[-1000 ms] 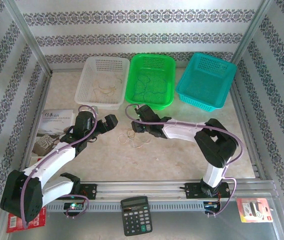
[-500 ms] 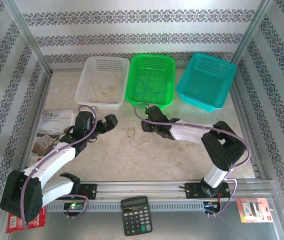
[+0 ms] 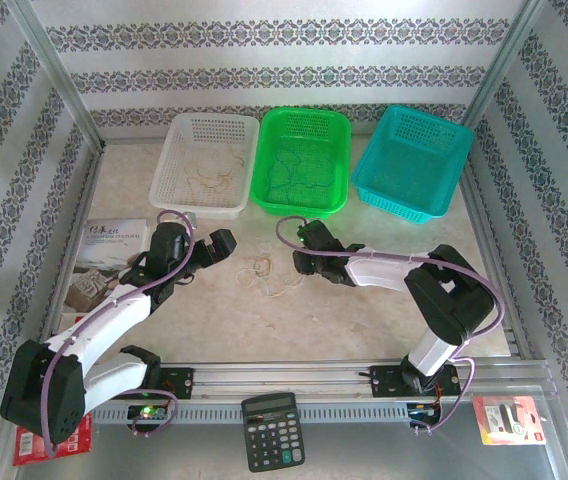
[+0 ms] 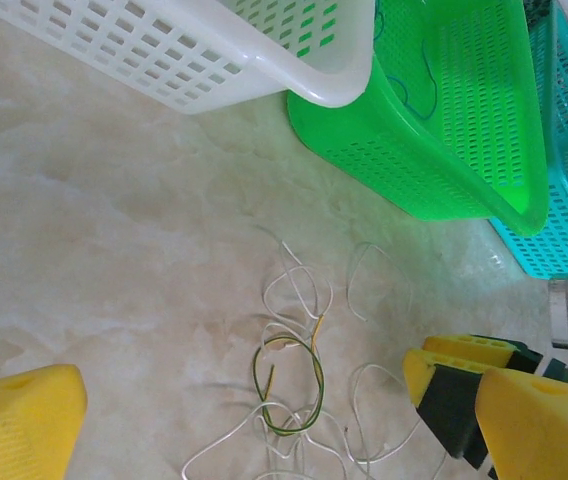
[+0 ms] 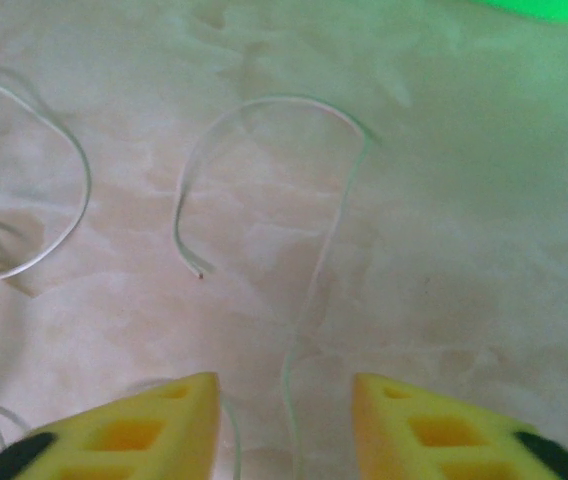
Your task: Untangle the cables
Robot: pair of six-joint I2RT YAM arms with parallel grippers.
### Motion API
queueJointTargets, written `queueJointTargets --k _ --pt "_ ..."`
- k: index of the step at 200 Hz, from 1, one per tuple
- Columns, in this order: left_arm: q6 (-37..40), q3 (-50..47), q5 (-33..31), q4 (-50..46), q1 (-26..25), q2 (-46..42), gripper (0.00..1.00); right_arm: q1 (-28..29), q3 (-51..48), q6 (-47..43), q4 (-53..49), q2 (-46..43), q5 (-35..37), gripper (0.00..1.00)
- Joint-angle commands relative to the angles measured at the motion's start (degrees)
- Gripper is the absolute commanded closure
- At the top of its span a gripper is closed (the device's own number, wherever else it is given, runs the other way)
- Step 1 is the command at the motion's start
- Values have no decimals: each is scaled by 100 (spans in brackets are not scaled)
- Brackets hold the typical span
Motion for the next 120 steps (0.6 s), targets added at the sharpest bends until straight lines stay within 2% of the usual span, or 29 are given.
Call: queueJointTargets --k 1,25,62,120 --pt "-49 171 94 130 -44 35 0 -105 31 -62 171 44 -259 69" --pt "-27 229 171 160 -42 112 0 -212 -4 -130 286 -14 -598 74" --pt "-52 292 267 243 -42 221 0 -294 -109 -178 439 -114 -926 100" --pt "-65 354 391 295 -48 270 0 -359 -441 -9 708 -723 -1015 100"
